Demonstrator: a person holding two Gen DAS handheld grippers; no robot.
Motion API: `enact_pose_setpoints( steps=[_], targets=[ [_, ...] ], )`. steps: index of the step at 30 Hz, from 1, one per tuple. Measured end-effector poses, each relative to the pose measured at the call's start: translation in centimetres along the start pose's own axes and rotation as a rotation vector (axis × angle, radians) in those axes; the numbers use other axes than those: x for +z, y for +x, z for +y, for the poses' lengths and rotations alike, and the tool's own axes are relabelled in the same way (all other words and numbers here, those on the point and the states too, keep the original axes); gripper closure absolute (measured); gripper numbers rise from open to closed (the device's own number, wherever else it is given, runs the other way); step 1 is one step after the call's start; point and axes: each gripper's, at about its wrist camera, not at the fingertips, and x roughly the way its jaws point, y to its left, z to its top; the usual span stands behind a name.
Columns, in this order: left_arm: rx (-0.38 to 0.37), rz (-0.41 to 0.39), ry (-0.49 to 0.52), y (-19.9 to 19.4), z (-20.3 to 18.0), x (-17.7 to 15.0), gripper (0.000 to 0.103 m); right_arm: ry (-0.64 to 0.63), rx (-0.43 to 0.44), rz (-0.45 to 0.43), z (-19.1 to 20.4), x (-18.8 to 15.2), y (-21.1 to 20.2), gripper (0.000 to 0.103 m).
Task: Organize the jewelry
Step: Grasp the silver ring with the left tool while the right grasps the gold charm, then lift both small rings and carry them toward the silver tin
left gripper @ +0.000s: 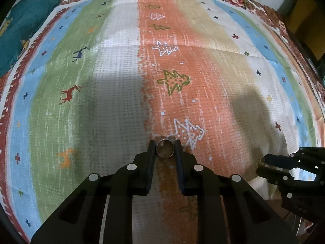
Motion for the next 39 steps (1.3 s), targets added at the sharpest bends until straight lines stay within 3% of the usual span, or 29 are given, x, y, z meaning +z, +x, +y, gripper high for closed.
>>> enact_pose_setpoints(
  steps=[5, 28, 39],
  targets=[
    [0.000, -0.001, 0.002, -0.1, 0.0, 0.0, 0.085, -0.009, 0.005, 0.001, 0.4, 0.2, 0.2, 0.087],
    [-0.035, -0.036, -0.004, -2.4, -0.9, -0.2, 0.085, 0.005, 0.041, -0.049, -0.5, 0.1, -2.3, 0.087],
    [-0.085, -0.094, 0.007, -6.3, -2.1, -1.9, 0.085, 0.012, 0.076, -0.115, 0.3, -1.2, -5.2, 0.087]
  ],
)
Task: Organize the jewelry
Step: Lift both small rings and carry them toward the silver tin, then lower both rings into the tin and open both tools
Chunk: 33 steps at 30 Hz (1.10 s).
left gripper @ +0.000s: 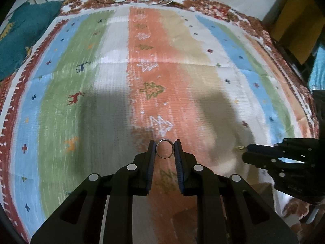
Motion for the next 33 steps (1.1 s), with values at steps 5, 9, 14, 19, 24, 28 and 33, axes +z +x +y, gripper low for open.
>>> enact_pose_setpoints(
  steps=[5, 9, 14, 19, 24, 28, 33],
  targets=[
    [-0.021, -0.029, 0.002, -1.6, -0.8, -0.4, 0.085, 0.000, 0.006, -0.028, 0.3, -1.0, -1.3, 0.087],
    [-0.028, -0.039, 0.015, -2.4, -1.4, -0.8, 0.085, -0.015, -0.025, -0.055, 0.7, -1.6, -2.2, 0.087],
    [-0.028, -0.042, 0.017, -2.7, -1.6, -1.3, 0.085, -0.043, -0.039, -0.082, 1.5, -2.0, -3.0, 0.087],
    [-0.038, -0.056, 0.024, -3.7, -1.9, -1.9, 0.085, -0.059, -0.031, -0.106, 2.0, -2.5, -3.9, 0.087],
    [-0.044, -0.077, 0.033, -4.9, -2.3, -2.8, 0.085, -0.069, -0.025, -0.121, 2.4, -3.1, -4.5, 0.087],
    [-0.046, -0.085, 0.043, -5.6, -2.8, -3.4, 0.085, -0.076, -0.018, -0.129, 2.8, -3.7, -4.9, 0.087],
    [-0.053, -0.096, 0.065, -6.4, -3.5, -4.3, 0.085, -0.085, -0.012, -0.145, 3.3, -4.3, -5.4, 0.087]
  ],
)
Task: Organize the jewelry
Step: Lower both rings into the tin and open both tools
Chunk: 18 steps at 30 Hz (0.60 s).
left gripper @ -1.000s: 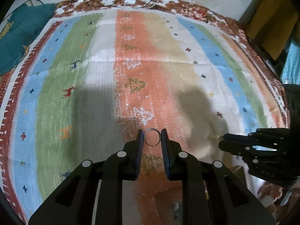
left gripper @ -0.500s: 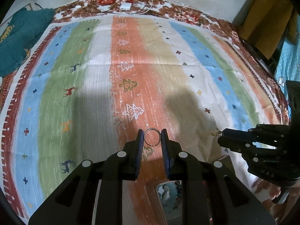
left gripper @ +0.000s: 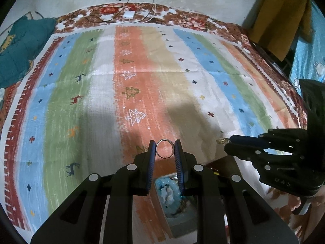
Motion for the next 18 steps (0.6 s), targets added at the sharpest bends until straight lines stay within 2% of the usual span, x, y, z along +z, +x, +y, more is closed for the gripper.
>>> enact_pose_setpoints(
  steps=[18],
  targets=[
    [-0.027, -0.011, 0.039, -2.0, -2.3, -2.8, 0.085, -0.060, 0.042, 0.000, 2.5, -2.6, -1.1, 0.087]
  ],
)
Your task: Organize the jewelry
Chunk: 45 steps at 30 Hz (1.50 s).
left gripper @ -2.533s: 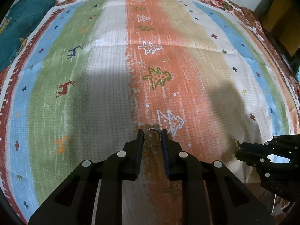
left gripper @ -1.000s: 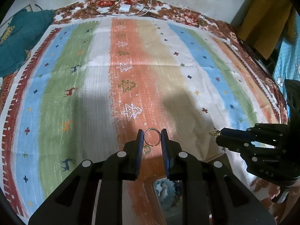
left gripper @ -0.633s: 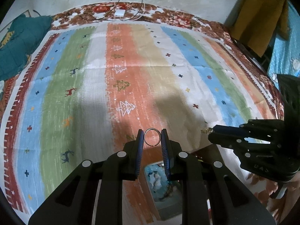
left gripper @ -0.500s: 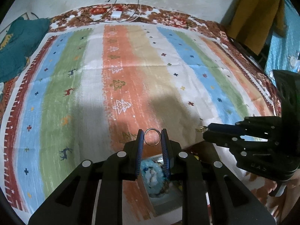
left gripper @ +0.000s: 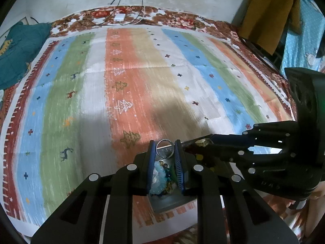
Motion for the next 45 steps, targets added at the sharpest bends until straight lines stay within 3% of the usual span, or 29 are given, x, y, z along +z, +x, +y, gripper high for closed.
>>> enact_pose_setpoints(
  steps=[11, 13, 15, 16, 17, 20, 25, 31, 38, 45],
  targets=[
    [0.006, 0.019, -0.005, 0.2, -0.6, -1.1, 0.085, -0.029, 0.012, 0.020, 0.9, -1.0, 0.2, 0.087],
    [0.004, 0.026, -0.013, 0.3, -0.4, -1.1, 0.079, -0.030, 0.019, 0.023, 0.9, -1.1, 0.2, 0.087],
    [0.004, 0.025, -0.024, 0.2, -0.2, -1.1, 0.070, -0.040, 0.013, 0.025, 1.0, -1.4, 0.2, 0.077],
    [0.010, 0.022, -0.031, 0.1, 0.0, -1.2, 0.064, -0.042, 0.006, 0.019, 1.0, -1.5, 0.1, 0.061],
    [0.015, 0.019, -0.041, 0.0, 0.2, -1.3, 0.062, -0.049, -0.003, 0.010, 1.1, -1.7, -0.1, 0.057],
    [0.029, 0.019, -0.046, -0.3, 0.4, -1.8, 0.055, -0.049, -0.020, -0.009, 0.9, -2.0, -0.6, 0.055],
    [0.049, 0.007, -0.042, -0.8, 0.3, -2.5, 0.027, -0.039, -0.061, -0.050, 0.3, -2.4, -1.6, 0.044],
    [0.070, -0.002, -0.051, -1.3, 0.6, -3.1, 0.015, -0.005, -0.055, -0.083, -0.5, -3.1, -2.7, 0.035],
    [0.075, -0.011, -0.048, -1.9, 0.5, -4.1, 0.008, -0.028, -0.082, -0.104, -0.3, -4.4, -3.5, 0.016],
    [0.063, -0.045, -0.027, -3.0, -0.2, -5.2, 0.006, -0.005, -0.078, -0.155, -0.4, -5.6, -4.8, 0.011]
  ],
)
